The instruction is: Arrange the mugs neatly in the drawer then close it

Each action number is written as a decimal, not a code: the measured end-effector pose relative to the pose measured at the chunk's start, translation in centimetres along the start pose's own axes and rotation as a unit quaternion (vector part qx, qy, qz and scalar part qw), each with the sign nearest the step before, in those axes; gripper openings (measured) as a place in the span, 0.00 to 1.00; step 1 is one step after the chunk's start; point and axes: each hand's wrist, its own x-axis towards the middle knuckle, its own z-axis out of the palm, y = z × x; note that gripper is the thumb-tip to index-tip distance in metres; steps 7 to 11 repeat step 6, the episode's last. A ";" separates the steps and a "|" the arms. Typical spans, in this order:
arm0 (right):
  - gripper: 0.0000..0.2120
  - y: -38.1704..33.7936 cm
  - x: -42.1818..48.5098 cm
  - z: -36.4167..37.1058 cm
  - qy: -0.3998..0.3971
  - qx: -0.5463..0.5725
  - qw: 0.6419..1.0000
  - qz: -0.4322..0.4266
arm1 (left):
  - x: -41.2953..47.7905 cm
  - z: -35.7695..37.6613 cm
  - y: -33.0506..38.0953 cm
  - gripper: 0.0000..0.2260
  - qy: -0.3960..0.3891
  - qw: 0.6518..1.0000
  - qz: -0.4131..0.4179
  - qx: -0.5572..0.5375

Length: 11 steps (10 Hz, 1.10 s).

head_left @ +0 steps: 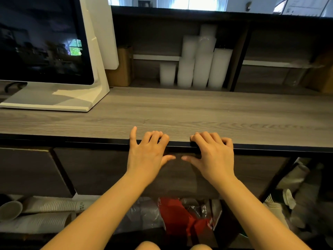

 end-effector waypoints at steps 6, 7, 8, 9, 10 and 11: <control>0.16 3.0 5.8 -4.2 -0.295 0.167 0.940 -0.025 | 5.7 -5.1 -3.2 0.20 -0.298 0.929 0.044 -0.213; 0.16 3.0 5.8 -4.2 -0.295 0.167 0.940 -0.025 | 5.7 -5.1 -3.2 0.20 -0.298 0.929 0.044 -0.213; 0.16 3.0 5.8 -4.2 -0.295 0.167 0.940 -0.025 | 5.7 -5.1 -3.2 0.20 -0.298 0.929 0.044 -0.213; 0.16 3.0 5.8 -4.2 -0.295 0.167 0.940 -0.025 | 5.7 -5.1 -3.2 0.20 -0.298 0.929 0.044 -0.213; 0.16 3.0 5.8 -4.2 -0.295 0.167 0.940 -0.025 | 5.7 -5.1 -3.2 0.20 -0.298 0.929 0.044 -0.213; 0.16 3.0 5.8 -4.2 -0.295 0.167 0.940 -0.025 | 5.7 -5.1 -3.2 0.20 -0.298 0.929 0.044 -0.213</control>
